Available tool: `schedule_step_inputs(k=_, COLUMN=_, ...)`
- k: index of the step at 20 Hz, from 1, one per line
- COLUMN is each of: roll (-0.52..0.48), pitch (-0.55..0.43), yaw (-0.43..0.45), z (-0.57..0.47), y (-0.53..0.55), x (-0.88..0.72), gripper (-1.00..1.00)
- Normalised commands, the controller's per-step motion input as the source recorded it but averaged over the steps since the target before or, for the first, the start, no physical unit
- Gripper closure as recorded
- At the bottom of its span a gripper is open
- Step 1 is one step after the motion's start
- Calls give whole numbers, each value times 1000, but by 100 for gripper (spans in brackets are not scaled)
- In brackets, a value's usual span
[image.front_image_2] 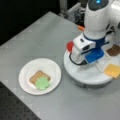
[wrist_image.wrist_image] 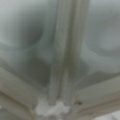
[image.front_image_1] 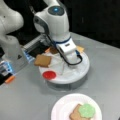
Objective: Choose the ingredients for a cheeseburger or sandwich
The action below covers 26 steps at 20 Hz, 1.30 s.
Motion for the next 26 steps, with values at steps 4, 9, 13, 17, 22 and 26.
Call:
schedule_step_inputs(k=4, roll=-24, pitch=71, yaw=243, z=111, y=53, x=117, gripper=-100)
schedule_step_inputs(k=9, roll=-20, pitch=70, yaw=239, z=109, y=39, x=129, gripper=-100)
schedule_step_inputs(k=13, roll=-32, pitch=63, yaw=133, z=208, y=-7, x=77, gripper=-100)
schedule_step_inputs(k=17, roll=-48, pitch=96, yaw=-77, z=442, y=-53, x=-71, gripper=-100)
schedule_step_inputs(k=22, roll=7, pitch=109, yaw=-193, z=327, y=-13, x=-55, gripper=-100)
schedule_step_inputs(k=26, roll=91, pitch=85, yaw=-402, z=104, y=-25, x=-8, gripper=-100)
